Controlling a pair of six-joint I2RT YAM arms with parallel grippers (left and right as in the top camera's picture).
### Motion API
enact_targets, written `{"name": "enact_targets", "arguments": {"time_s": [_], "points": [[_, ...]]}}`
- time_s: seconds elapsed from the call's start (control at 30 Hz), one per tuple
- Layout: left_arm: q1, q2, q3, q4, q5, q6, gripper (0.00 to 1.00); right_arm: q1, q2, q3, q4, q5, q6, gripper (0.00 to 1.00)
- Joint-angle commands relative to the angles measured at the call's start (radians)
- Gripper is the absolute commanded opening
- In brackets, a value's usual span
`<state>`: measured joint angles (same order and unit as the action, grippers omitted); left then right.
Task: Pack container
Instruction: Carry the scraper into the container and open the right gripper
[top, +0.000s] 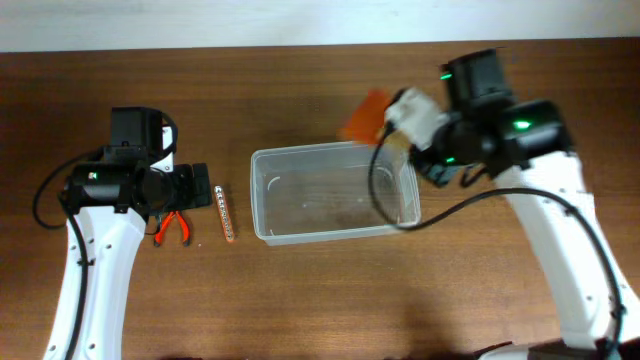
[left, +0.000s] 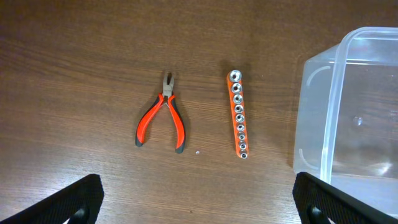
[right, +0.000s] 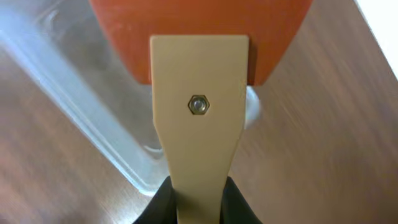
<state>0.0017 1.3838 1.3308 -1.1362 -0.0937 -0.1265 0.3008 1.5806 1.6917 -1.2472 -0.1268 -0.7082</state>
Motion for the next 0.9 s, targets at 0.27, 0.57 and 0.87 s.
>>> {"name": "enact_targets", "arguments": {"time_s": [0.27, 0.57, 0.87], "points": [[0.003, -0.006, -0.005, 0.003, -0.011, 0.016, 0.99, 0.137, 0.277, 0.006, 0.005, -0.037, -0.204, 0.04], [0.003, -0.006, -0.005, 0.015, -0.011, 0.015, 0.99, 0.137, 0.494, 0.006, 0.024, -0.092, -0.204, 0.04], [0.003, -0.006, -0.005, 0.026, -0.011, 0.016, 0.99, 0.137, 0.565, 0.006, 0.024, -0.103, -0.2, 0.19]]}}
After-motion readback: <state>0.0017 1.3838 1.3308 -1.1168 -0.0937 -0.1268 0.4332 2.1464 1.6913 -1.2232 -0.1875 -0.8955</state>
